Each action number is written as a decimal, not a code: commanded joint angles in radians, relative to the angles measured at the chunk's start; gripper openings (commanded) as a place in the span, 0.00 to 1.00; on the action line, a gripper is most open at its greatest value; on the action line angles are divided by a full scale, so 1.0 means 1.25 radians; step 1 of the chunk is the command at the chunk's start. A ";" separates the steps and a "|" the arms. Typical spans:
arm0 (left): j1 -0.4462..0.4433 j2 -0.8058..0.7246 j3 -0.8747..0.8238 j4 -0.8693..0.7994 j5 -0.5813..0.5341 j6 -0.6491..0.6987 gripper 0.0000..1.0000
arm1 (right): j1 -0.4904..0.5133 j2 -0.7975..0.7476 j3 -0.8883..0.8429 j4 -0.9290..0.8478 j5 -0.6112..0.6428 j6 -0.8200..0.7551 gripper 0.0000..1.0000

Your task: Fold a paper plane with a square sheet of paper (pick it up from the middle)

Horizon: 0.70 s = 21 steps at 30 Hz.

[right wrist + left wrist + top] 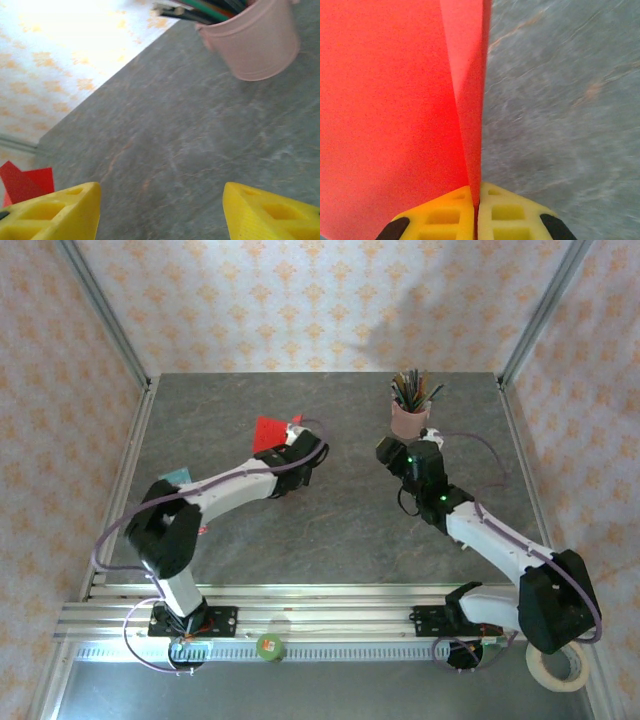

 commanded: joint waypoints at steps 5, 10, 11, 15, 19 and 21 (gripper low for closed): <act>-0.061 0.159 0.093 -0.150 -0.268 0.033 0.10 | -0.027 -0.009 -0.003 -0.060 0.046 0.008 0.65; -0.101 0.270 0.162 -0.201 -0.313 0.017 0.10 | -0.037 -0.010 -0.032 -0.020 0.031 0.016 0.65; -0.109 0.287 0.175 -0.207 -0.315 0.014 0.10 | -0.039 -0.010 -0.036 -0.015 0.025 0.017 0.65; -0.132 0.329 0.206 -0.217 -0.310 0.003 0.10 | -0.048 -0.010 -0.040 -0.017 0.009 0.016 0.65; -0.141 0.345 0.218 -0.211 -0.271 -0.021 0.11 | -0.053 -0.010 -0.048 -0.013 0.000 0.015 0.65; -0.146 0.353 0.217 -0.200 -0.250 -0.030 0.12 | -0.054 -0.010 -0.054 -0.008 -0.009 0.013 0.65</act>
